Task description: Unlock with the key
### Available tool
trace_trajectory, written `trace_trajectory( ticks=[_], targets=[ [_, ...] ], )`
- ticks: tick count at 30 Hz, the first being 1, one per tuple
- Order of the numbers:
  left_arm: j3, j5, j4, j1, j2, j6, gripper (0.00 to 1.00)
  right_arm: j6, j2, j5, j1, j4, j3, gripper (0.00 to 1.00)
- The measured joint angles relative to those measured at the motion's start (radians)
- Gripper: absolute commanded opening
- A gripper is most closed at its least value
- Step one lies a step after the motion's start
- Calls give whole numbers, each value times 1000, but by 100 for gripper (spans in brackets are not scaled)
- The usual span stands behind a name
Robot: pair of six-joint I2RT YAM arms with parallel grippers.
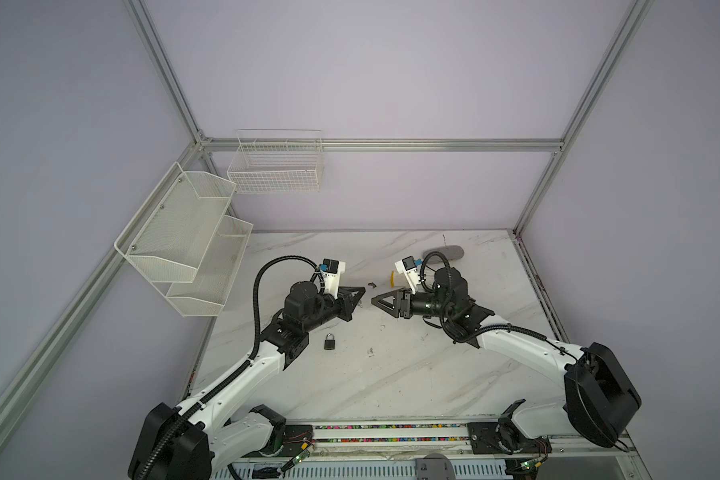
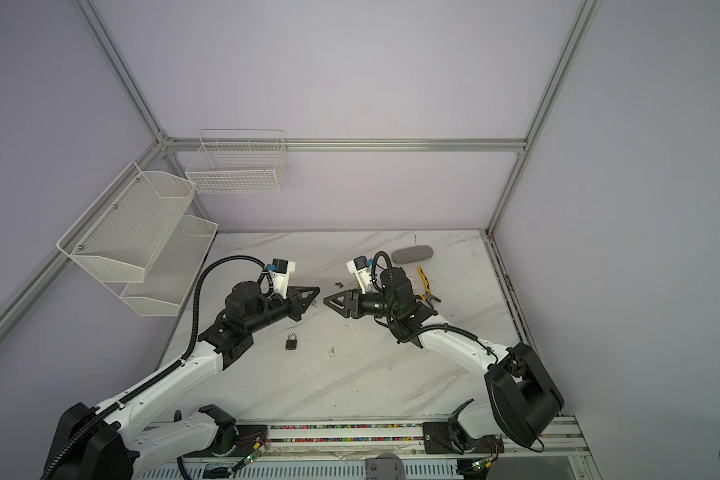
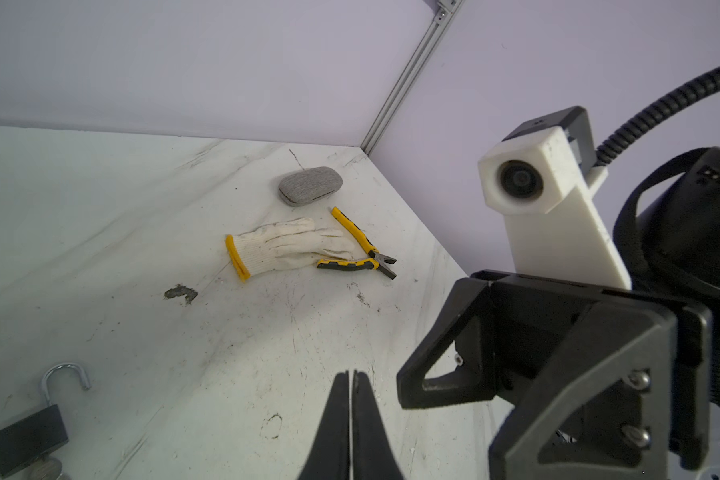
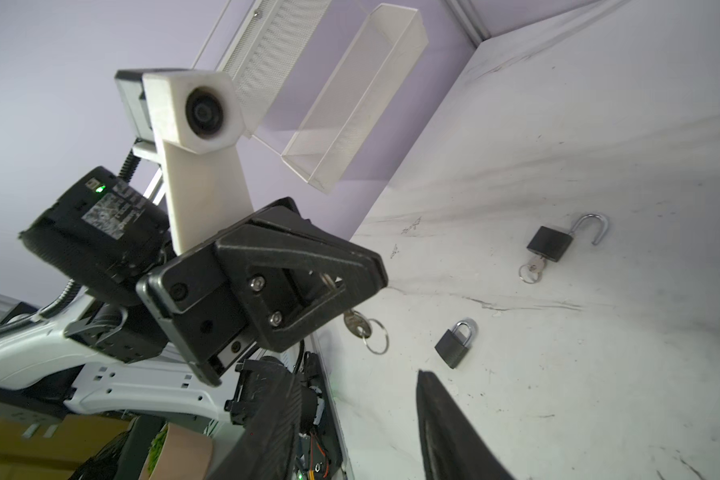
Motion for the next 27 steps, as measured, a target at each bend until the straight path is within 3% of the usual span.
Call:
trace_trajectory(
  ticks=[12,27],
  targets=[
    [14,132,107,0,18,4,0,34,47,-52,0,173,-12,38],
    [40,198,154,1,35,-7,0,128,98,-123,0,368,-33,25]
  ],
)
